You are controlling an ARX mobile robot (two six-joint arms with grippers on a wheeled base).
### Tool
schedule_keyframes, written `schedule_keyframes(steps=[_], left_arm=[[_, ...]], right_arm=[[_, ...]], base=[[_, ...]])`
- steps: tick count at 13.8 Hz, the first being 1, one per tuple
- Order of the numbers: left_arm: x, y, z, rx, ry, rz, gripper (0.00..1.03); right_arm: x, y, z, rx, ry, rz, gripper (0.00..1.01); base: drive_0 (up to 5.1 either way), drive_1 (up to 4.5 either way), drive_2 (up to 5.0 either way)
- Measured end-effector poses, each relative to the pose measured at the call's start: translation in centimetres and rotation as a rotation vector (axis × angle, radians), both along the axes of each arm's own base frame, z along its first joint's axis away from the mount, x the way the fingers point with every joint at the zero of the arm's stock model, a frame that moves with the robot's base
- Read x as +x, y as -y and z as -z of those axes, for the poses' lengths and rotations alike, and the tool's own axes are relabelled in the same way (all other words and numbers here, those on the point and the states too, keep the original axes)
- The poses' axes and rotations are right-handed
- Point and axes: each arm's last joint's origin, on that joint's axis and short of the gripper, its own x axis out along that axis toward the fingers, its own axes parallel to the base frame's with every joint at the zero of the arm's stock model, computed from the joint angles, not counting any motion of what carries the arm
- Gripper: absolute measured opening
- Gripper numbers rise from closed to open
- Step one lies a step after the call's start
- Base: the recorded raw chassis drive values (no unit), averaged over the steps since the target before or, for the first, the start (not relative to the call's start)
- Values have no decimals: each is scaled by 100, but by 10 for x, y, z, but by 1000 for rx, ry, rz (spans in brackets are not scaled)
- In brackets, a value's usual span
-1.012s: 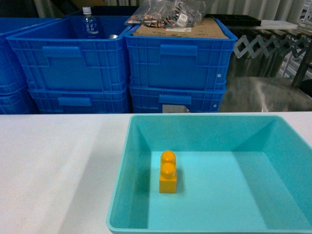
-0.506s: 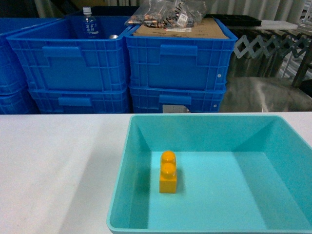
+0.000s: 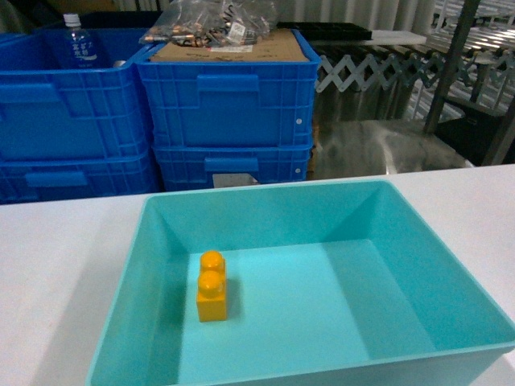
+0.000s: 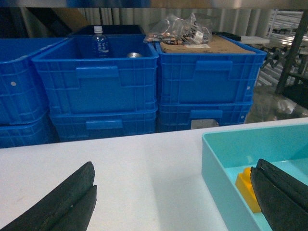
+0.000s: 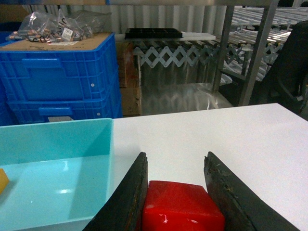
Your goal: Pick red block from blue box to shelf
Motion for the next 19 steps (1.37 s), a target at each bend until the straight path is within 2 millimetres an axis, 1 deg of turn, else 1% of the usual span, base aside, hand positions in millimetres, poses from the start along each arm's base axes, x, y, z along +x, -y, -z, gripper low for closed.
schedule_keyframes(steps=[19], left_arm=[[0,0,0,0,0,0,98]], right_arm=[[0,0,0,0,0,0,29]], base=[[-153,-153,-153]])
